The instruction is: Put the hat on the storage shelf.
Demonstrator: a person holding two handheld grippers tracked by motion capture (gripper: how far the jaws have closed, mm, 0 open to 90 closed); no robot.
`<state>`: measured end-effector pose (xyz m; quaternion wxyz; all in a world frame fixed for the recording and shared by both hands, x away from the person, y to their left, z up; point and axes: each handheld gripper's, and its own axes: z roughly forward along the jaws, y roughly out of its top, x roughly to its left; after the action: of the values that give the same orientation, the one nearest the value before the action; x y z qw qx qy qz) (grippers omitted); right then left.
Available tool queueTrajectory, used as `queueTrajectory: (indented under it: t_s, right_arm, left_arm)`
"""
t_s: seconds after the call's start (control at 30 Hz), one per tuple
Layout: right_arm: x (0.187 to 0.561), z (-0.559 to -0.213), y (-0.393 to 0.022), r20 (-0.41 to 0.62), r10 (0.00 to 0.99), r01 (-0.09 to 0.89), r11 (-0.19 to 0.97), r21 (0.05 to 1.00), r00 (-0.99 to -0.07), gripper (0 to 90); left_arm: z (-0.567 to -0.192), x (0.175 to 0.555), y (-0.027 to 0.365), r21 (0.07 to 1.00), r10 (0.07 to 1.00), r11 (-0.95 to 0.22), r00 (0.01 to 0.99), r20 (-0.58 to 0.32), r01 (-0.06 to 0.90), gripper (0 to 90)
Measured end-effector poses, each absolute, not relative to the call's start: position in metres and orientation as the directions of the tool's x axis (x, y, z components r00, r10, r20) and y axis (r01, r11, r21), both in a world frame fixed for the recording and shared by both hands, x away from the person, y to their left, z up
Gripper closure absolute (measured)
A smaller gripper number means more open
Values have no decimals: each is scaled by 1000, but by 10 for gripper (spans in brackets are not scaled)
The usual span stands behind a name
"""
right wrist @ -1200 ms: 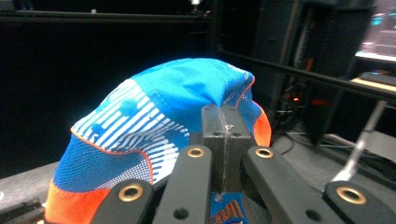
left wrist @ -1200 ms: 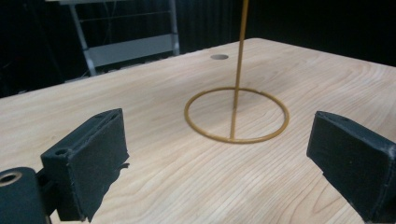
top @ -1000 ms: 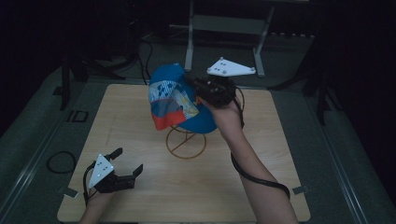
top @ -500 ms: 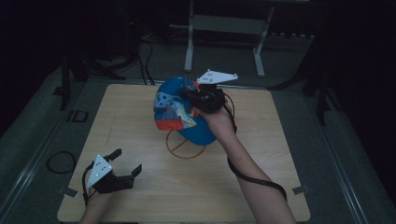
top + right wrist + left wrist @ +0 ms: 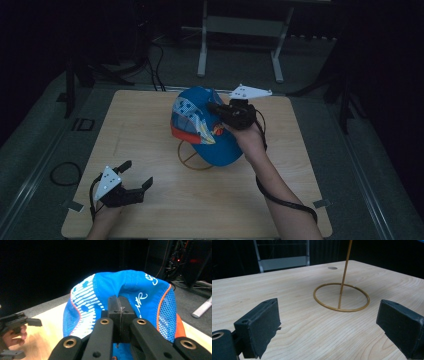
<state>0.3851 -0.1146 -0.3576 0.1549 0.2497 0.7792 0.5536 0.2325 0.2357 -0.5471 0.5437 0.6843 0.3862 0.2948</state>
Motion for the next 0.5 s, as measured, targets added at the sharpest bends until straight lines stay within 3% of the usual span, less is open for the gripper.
queueTrajectory:
  t_s: [0.3, 0.4, 0.5]
  right_arm:
    - [376, -365, -126, 41, 571, 222, 250, 943, -820, 899]
    - [375, -367, -128, 53, 567, 224, 237, 945, -822, 804]
    - [374, -367, -129, 48, 571, 223, 242, 944, -820, 799]
  left_arm:
    - [-549, 232, 237, 971, 847, -104, 531, -27, 215, 54]
    - [-550, 233, 236, 971, 845, -106, 534, -27, 216, 54]
    - [-550, 233, 235, 970, 842, -111, 538, -25, 217, 54]
